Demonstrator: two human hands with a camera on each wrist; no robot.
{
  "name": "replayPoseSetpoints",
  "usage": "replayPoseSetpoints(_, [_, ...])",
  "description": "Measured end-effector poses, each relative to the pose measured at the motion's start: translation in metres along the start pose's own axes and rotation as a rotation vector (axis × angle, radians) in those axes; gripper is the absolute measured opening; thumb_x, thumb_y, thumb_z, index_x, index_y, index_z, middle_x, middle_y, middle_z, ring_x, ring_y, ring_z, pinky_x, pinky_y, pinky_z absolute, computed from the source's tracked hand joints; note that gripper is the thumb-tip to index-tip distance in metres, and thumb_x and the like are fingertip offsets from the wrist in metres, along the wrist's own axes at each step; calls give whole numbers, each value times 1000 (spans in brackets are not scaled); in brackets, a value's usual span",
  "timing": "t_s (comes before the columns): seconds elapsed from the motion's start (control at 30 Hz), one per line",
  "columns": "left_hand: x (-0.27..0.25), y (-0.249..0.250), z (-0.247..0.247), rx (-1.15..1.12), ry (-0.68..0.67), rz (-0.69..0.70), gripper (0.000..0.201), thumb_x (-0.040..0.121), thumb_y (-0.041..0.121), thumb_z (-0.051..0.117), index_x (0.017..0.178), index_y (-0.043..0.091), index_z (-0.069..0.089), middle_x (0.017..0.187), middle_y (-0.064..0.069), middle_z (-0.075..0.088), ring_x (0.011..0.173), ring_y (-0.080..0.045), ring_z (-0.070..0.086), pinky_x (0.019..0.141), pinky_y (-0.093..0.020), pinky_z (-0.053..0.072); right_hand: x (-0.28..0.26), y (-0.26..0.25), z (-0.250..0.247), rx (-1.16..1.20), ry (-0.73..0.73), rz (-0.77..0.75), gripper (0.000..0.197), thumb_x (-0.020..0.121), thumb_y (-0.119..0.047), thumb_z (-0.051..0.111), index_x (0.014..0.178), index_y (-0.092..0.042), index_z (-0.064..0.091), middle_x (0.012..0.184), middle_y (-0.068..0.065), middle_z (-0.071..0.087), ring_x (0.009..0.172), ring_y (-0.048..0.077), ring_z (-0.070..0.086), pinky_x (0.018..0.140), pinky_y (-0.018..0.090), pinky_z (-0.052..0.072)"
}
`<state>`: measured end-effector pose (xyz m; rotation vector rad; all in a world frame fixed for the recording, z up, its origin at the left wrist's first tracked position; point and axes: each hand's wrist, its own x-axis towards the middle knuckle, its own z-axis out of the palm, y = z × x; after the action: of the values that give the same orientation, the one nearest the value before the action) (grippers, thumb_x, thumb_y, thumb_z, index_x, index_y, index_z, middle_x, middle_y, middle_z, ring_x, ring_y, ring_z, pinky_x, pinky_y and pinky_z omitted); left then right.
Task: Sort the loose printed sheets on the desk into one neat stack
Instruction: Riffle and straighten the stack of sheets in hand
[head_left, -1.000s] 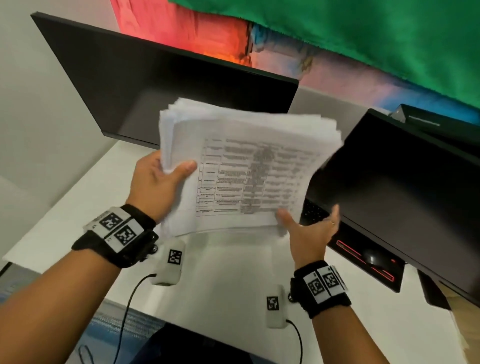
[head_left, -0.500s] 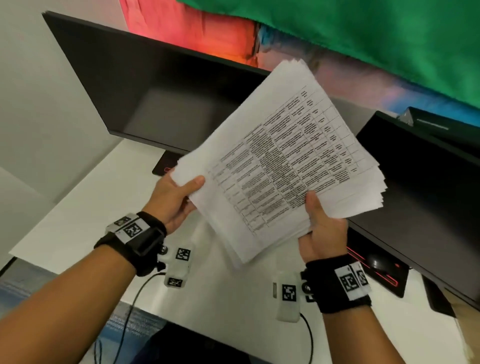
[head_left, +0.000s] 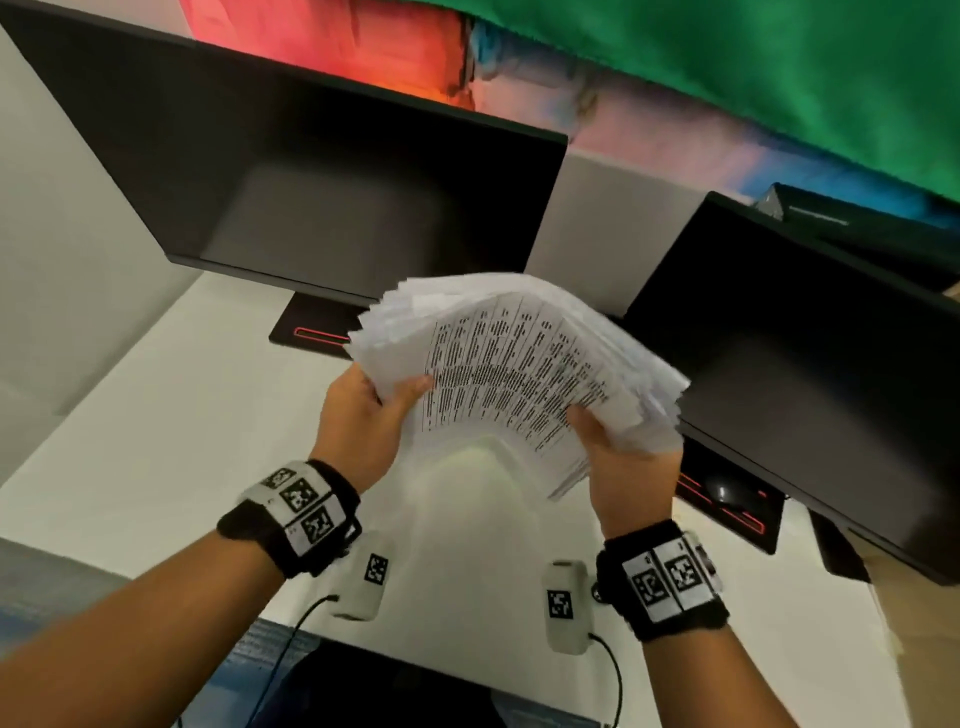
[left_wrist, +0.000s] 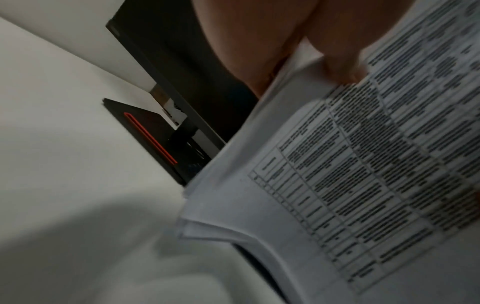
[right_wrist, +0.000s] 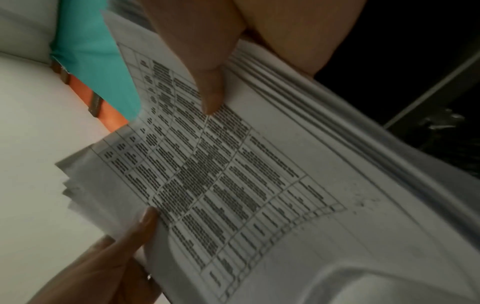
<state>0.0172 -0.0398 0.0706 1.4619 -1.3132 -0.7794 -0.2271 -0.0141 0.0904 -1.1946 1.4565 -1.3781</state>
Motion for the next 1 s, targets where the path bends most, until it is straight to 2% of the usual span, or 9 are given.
replayPoseSetpoints(0.1, [-1, -30, -6, 24, -236, -35, 60, 86, 37, 72, 137, 16, 49, 131, 5, 59, 122, -7, 57, 99, -25, 50, -15, 23, 2, 21, 40, 96, 42, 72, -6, 85, 100, -33, 70, 102, -2, 77, 93, 16, 75, 78, 42, 63])
replayPoseSetpoints(0.2, [3, -33, -6, 59, -297, -40, 65, 83, 46, 73, 136, 15, 54, 132, 2, 61, 125, -9, 56, 106, -35, 48, -12, 28, 1, 62, 48, 123, 64, 68, 0, 86, 115, -34, 60, 99, 2, 77, 92, 18, 75, 76, 32, 62])
replayPoseSetpoints(0.33, [10, -10, -4, 5, -241, -80, 54, 77, 43, 73, 123, 17, 68, 114, 9, 72, 104, -2, 68, 93, -32, 56, 1, 20, -3, 114, 108, 191, 43, 67, -6, 87, 100, -20, 63, 85, -7, 75, 85, 8, 74, 70, 24, 61])
replayPoseSetpoints(0.43, [9, 6, -4, -48, -101, -61, 39, 80, 33, 76, 116, 20, 72, 105, 14, 73, 97, 0, 69, 89, -31, 59, 5, 10, 0, 151, 100, 168, 24, 77, -3, 80, 87, -20, 66, 78, -17, 76, 79, 6, 75, 62, 17, 58])
replayPoseSetpoints(0.6, [-4, 20, -2, -48, 40, 128, 43, 85, 17, 74, 125, 7, 60, 111, 23, 57, 100, 22, 56, 82, -1, 45, -3, 3, 8, 101, 134, -3, 21, 81, -10, 78, 98, -19, 68, 92, -14, 76, 89, 9, 74, 72, 25, 61])
replayPoseSetpoints(0.7, [-15, 14, -4, -165, -100, 94, 55, 80, 18, 74, 124, 26, 41, 115, 16, 51, 105, 14, 57, 79, -9, 50, -10, 8, 12, 106, 95, -23, 39, 76, -11, 81, 109, -24, 64, 103, -3, 74, 99, 16, 73, 77, 31, 62])
replayPoseSetpoints(0.77, [-13, 13, -2, -232, -131, 71, 53, 80, 21, 70, 122, 26, 39, 114, 11, 54, 102, 4, 63, 77, -13, 53, -6, 8, 10, 114, 110, -27, 42, 75, -10, 81, 111, -25, 63, 107, 2, 72, 100, 20, 73, 79, 35, 62])
replayPoseSetpoints(0.9, [0, 23, 3, -266, 19, 86, 39, 87, 19, 69, 120, 15, 48, 110, 7, 57, 95, -3, 65, 78, -16, 53, 4, 11, 7, 153, 137, -10, 41, 76, -8, 82, 110, -22, 65, 107, 8, 73, 98, 23, 73, 82, 43, 61])
replayPoseSetpoints(1.0, [11, 31, 3, -169, 109, 175, 26, 89, 14, 71, 113, 14, 60, 105, 3, 61, 95, -2, 60, 84, -17, 50, 7, 7, 7, 165, 148, -35, 36, 76, -7, 80, 105, -25, 66, 106, 6, 72, 96, 23, 73, 79, 38, 62])
